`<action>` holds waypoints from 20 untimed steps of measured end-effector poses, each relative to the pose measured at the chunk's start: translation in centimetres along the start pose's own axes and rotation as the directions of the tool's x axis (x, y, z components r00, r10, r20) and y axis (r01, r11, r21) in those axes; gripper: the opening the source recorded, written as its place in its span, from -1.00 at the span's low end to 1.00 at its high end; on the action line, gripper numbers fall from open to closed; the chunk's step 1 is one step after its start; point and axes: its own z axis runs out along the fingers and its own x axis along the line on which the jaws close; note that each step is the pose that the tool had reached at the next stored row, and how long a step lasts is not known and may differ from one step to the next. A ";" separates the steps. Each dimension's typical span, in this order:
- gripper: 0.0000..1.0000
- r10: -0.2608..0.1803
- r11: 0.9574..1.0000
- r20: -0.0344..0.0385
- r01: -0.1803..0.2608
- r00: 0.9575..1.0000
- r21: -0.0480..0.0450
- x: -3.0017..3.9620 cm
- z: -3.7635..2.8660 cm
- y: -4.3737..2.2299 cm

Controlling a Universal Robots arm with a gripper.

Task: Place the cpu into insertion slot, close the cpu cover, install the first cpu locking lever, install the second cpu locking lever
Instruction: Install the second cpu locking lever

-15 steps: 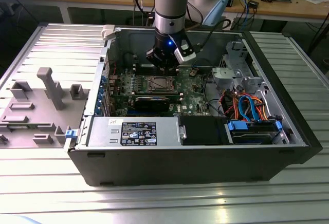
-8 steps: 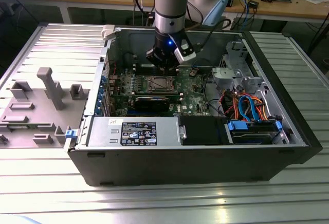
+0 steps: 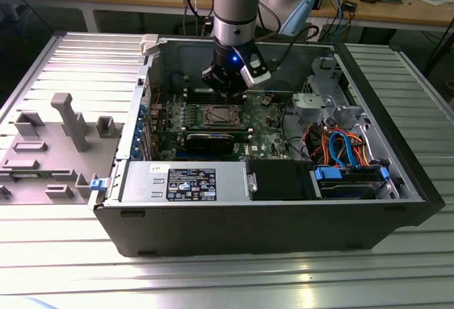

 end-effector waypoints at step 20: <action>-0.79 0.000 1.000 0.000 0.000 1.000 0.000 0.00 -0.18 -0.16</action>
